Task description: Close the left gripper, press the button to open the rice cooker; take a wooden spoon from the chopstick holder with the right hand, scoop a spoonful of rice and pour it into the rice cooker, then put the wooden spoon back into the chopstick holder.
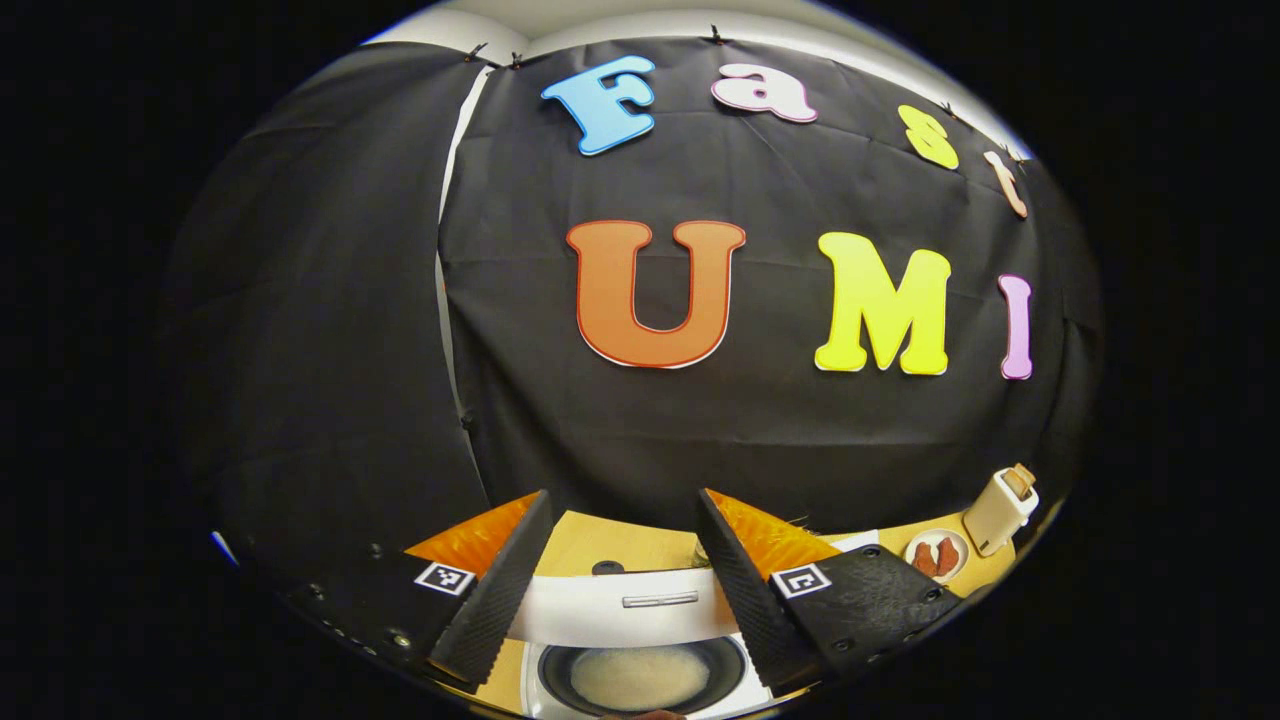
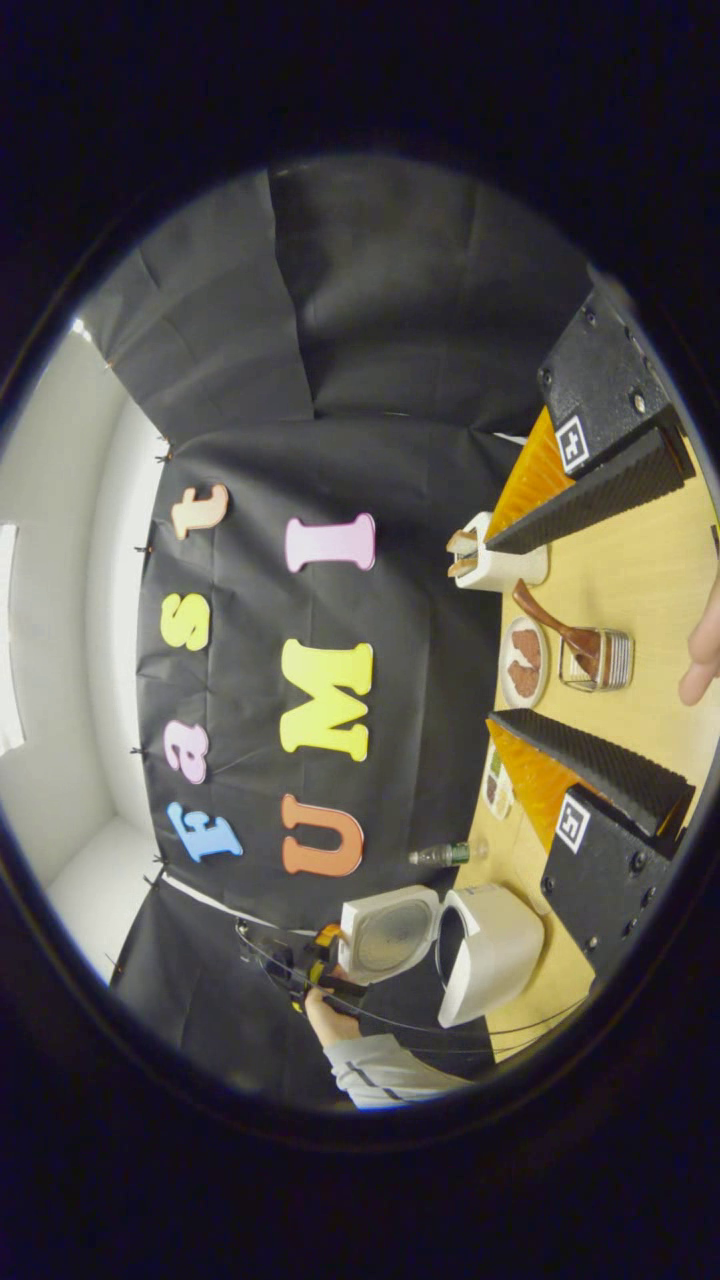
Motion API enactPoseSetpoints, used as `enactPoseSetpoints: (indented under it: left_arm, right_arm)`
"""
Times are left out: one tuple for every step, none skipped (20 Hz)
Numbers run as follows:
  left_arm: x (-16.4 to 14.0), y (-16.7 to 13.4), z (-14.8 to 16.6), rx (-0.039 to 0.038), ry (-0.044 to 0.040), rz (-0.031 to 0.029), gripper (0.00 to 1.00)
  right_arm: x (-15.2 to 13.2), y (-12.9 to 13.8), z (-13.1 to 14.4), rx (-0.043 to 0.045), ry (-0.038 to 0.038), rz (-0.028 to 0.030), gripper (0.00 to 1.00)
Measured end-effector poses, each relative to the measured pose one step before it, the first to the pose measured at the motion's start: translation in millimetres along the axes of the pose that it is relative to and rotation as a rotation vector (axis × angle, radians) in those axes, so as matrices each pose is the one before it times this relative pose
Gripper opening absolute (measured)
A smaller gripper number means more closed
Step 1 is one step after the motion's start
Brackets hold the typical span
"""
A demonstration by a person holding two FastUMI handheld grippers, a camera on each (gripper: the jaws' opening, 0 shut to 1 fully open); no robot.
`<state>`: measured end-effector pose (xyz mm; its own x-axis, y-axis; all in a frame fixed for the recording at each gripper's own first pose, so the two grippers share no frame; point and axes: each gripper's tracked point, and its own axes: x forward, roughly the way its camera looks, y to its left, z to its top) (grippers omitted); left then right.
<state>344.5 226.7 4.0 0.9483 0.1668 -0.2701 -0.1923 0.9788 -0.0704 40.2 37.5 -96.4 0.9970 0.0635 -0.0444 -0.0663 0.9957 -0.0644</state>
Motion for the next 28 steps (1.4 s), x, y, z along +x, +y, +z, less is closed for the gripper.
enactPoseSetpoints:
  left_arm:
    - [-5.74, -1.65, -11.16, -0.00034, 0.02415, -0.00239, 0.93]
    - [-9.46, -2.96, -12.65, 0.00379, 0.02431, -0.00805, 0.93]
    - [-6.72, -0.08, -11.03, -0.00269, 0.01766, 0.00126, 0.93]
    - [-6.37, 1.27, -12.03, -0.00942, 0.01126, 0.00121, 0.91]
    - [-6.13, 0.79, -8.13, -0.01655, -0.00233, -0.00334, 0.91]
    - [-5.13, 1.05, -9.87, -0.00944, 0.00927, 0.00027, 0.93]
    - [-3.53, 0.51, -13.03, -0.00987, 0.02161, -0.00329, 0.93]
    - [-5.23, -2.49, -15.74, -0.00141, 0.01944, -0.00535, 0.92]
    - [-3.84, -0.34, -12.81, 0.00576, 0.01987, 0.00278, 0.93]
    - [-2.52, 2.32, -13.11, 0.00357, 0.01524, 0.00962, 0.93]
    - [-2.74, -0.72, -6.44, 0.00555, 0.00205, 0.00345, 0.93]
    - [-1.45, -2.34, -6.80, 0.00889, 0.00589, -0.00255, 0.94]
    - [-2.45, -0.72, -4.98, 0.00583, 0.00234, 0.00547, 0.95]
    - [-1.17, -1.57, -6.54, 0.00784, 0.00163, 0.00712, 0.96]
    - [-1.69, -2.50, -4.57, 0.00802, 0.00242, 0.00523, 0.96]
    - [-3.79, 0.68, -5.34, -0.00031, 0.00450, 0.00532, 0.96]
    - [-1.71, -0.83, -3.93, -0.00327, 0.00331, 0.00244, 0.96]
    - [-0.45, -0.60, -3.87, -0.00333, 0.00232, 0.00492, 0.96]
    - [-1.74, 0.66, -3.95, 0.00188, 0.00202, 0.00658, 0.96]
    - [-1.25, -0.50, -4.31, 0.00049, 0.00650, 0.00751, 0.97]
    - [-0.19, -0.31, -2.56, 0.00106, 0.00467, 0.00427, 0.97]
    - [-0.68, 0.04, -4.82, 0.00386, 0.01341, 0.00222, 0.98]
    - [0.82, -0.45, -4.85, -0.00487, 0.01216, 0.00285, 0.98]
    - [-0.26, 0.16, -4.25, -0.00121, 0.01382, 0.00166, 0.98]
    - [0.80, -0.27, -4.38, 0.00052, 0.00838, 0.00049, 0.98]
    - [1.66, 0.93, -3.72, 0.00258, 0.00774, -0.00133, 0.98]
    - [1.50, -1.07, -4.19, -0.00038, 0.00866, -0.00357, 0.98]
    - [1.15, -1.24, -4.14, 0.00220, 0.00645, -0.00140, 0.98]
  right_arm:
    - [-7.88, -1.77, -1.26, -0.00750, 0.00214, -0.00256, 1.00]
    - [-7.94, -1.31, -0.69, -0.00764, -0.00033, 0.00028, 0.96]
    - [-8.13, -0.41, 1.49, -0.00136, -0.00926, 0.00106, 1.00]
    - [-7.31, -0.81, 1.92, 0.00673, -0.01156, -0.00081, 1.00]
    - [-7.11, -0.35, -2.17, 0.00593, -0.00356, 0.00287, 1.00]
    - [-6.10, 1.14, -2.59, 0.00392, 0.00122, 0.00663, 1.00]
    - [-6.03, 1.98, -6.26, -0.00250, 0.01146, 0.00945, 0.97]
    - [-6.20, 2.10, -2.71, -0.00490, 0.00472, 0.01293, 1.00]
    - [-6.24, 0.81, -0.62, -0.00355, -0.00040, 0.00686, 1.00]
    - [-6.43, -1.26, -0.47, -0.00174, -0.00469, 0.00174, 1.00]
    - [-5.36, 0.10, -0.20, -0.00061, -0.00587, 0.00209, 1.00]
    - [-5.13, 1.02, 0.02, -0.00297, -0.00541, 0.00704, 1.00]
    - [-4.37, 2.00, -1.21, -0.00761, -0.00554, 0.00997, 1.00]
    - [-3.64, -0.14, -0.73, -0.00700, -0.00417, 0.00474, 1.00]
    - [-3.32, -0.45, -0.37, -0.00178, -0.00532, 0.00194, 1.00]
    - [-2.57, 1.00, -0.91, 0.00308, -0.00319, 0.00627, 1.00]
    - [-2.02, 3.01, -2.52, 0.00458, 0.00029, 0.01082, 1.00]
    - [-1.80, 1.90, -2.93, 0.00205, 0.00465, 0.00876, 1.00]
    - [-1.01, 0.13, -3.50, -0.00046, 0.00325, 0.00518, 0.97]
    - [-1.44, -0.20, -2.77, -0.00503, 0.00993, 0.00164, 1.00]
    - [-3.16, -0.15, -1.36, -0.00324, 0.00127, 0.00330, 1.00]
    - [-2.36, -0.24, 2.17, -0.00360, -0.00671, 0.00262, 1.00]
    - [-0.64, -3.84, 0.62, -0.00517, -0.00500, -0.00982, 1.00]
    - [-0.74, -3.39, 1.30, -0.00446, -0.00578, -0.00960, 1.00]
    - [-0.73, -0.71, -1.09, -0.00296, -0.00097, -0.00367, 1.00]
    - [-1.34, 0.08, -1.34, 0.00510, 0.00097, 0.00114, 0.97]
    - [-0.57, 1.13, -0.70, 0.00695, 0.00110, 0.00338, 0.97]
    - [-0.67, 0.75, -1.24, 0.00330, 0.00491, 0.00288, 1.00]
